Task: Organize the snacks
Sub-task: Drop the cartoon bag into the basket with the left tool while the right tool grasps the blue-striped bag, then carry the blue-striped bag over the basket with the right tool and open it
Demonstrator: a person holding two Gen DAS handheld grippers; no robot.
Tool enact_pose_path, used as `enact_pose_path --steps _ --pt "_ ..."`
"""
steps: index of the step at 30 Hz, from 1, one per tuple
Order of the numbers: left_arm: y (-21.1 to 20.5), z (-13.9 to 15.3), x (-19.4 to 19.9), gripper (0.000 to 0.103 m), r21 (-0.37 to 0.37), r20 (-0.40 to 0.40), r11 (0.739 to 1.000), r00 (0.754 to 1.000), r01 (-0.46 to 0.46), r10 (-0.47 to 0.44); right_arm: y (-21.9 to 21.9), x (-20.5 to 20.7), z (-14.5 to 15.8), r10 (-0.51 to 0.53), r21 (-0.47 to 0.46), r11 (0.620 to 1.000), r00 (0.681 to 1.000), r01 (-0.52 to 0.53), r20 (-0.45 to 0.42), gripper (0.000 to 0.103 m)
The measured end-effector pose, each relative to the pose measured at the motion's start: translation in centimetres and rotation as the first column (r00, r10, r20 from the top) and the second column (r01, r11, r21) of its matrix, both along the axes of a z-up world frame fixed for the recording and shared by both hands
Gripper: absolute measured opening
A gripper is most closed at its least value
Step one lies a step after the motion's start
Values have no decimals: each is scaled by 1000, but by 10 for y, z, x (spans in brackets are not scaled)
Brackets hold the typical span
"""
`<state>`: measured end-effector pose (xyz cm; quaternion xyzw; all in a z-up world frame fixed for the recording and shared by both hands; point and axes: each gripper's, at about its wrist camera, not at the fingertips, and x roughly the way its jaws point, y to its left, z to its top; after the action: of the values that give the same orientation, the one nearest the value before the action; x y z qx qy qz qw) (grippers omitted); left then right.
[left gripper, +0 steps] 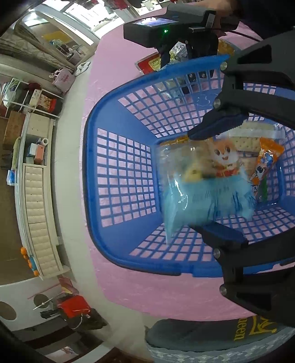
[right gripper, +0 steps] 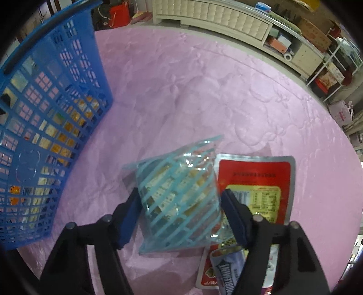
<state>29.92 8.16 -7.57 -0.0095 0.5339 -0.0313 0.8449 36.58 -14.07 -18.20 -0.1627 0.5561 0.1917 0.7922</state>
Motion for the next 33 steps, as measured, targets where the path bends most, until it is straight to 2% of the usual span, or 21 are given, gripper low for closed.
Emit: enact_pose_path --steps 3,5,9,16,22,33 --pt "7 2 2 72 -26 11 1000 1000 -13 14 1 -6 6 1 7 1000 1000 -1 14 69" --pt "10 6 -2 72 -39 23 999 999 -28 29 -1 -12 14 -11 45 999 1000 10 25 69" --pt "15 18 -21 72 -63 46 997 998 -40 43 -7 -20 37 -38 114 993 999 33 38 69" --pt "20 47 -62 72 -100 103 994 993 -53 63 -10 -48 82 -57 131 990 993 43 102 69" --pt "25 71 -98 72 -105 156 994 986 -38 54 -1 -79 117 -56 145 989 985 32 164 69" --pt "46 94 -134 72 -94 212 994 975 -47 66 31 -94 159 -34 188 982 973 -9 226 69"
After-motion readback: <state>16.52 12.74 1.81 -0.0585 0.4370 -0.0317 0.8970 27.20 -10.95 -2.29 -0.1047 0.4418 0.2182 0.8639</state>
